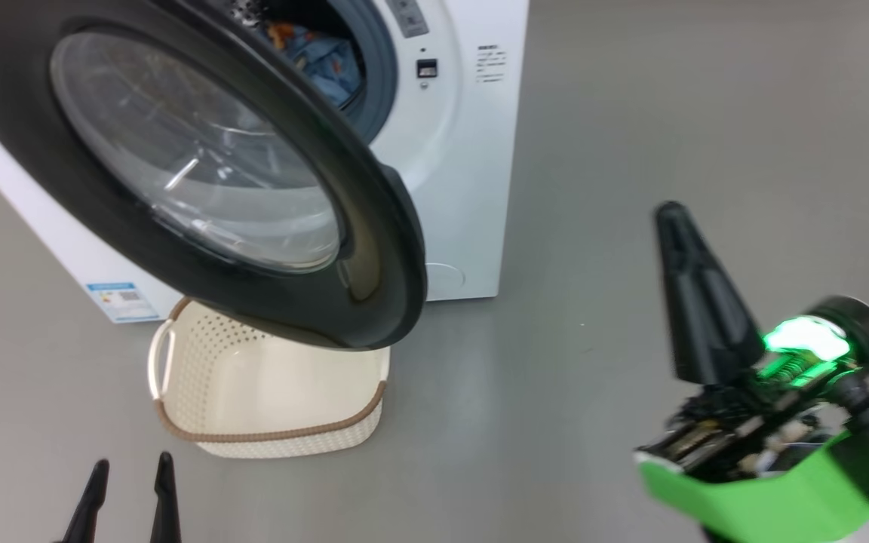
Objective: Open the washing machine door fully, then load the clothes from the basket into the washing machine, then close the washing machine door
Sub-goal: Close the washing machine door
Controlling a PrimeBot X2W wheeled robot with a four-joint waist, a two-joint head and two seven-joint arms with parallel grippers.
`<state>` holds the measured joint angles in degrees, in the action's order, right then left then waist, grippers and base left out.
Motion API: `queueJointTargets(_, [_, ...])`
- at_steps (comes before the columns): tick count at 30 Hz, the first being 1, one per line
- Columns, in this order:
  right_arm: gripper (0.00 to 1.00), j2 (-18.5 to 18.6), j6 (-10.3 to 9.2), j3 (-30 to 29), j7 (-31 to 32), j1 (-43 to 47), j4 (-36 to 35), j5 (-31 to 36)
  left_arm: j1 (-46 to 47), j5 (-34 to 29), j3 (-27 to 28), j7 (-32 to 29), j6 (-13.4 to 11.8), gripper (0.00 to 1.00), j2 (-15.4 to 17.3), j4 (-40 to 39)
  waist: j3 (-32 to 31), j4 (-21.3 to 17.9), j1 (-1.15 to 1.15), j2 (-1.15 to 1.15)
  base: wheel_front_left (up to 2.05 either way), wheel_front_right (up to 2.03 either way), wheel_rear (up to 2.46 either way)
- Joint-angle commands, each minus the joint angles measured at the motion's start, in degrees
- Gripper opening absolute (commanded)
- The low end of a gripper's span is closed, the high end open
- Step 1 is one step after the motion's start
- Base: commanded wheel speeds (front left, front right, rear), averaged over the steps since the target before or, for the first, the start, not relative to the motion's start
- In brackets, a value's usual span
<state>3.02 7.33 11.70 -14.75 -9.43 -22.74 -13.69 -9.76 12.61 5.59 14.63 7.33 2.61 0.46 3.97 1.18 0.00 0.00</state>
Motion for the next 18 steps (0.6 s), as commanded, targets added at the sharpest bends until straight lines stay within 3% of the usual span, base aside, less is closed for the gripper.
queueJointTargets(1, [0.0,-0.14,0.16,2.97,-0.25,-2.29,-1.89,0.87,2.94,0.64,1.48,0.37,-0.15,1.0,0.28,-1.03,0.4,1.0,0.0,0.0,0.0,0.0,0.0])
queueJointTargets(8, [0.0,2.53,0.16,16.81,-0.25,-7.39,-0.18,0.92,4.65,1.45,0.21,0.37,-0.17,1.0,0.27,-0.8,1.73,4.3,0.0,0.0,0.0,0.0,0.0])
queueJointTargets(13, [0.0,4.9,0.16,25.16,-0.23,-10.38,6.11,-0.75,6.24,2.33,-1.17,0.37,-0.32,1.0,0.27,-1.23,3.27,7.4,0.0,0.0,0.0,0.0,0.0])
queueJointTargets(18, [0.0,5.89,0.16,29.88,0.15,-12.76,12.82,-2.59,8.11,3.22,-2.87,0.37,-0.36,1.0,0.27,-1.72,5.54,10.67,0.0,0.0,0.0,0.0,0.0])
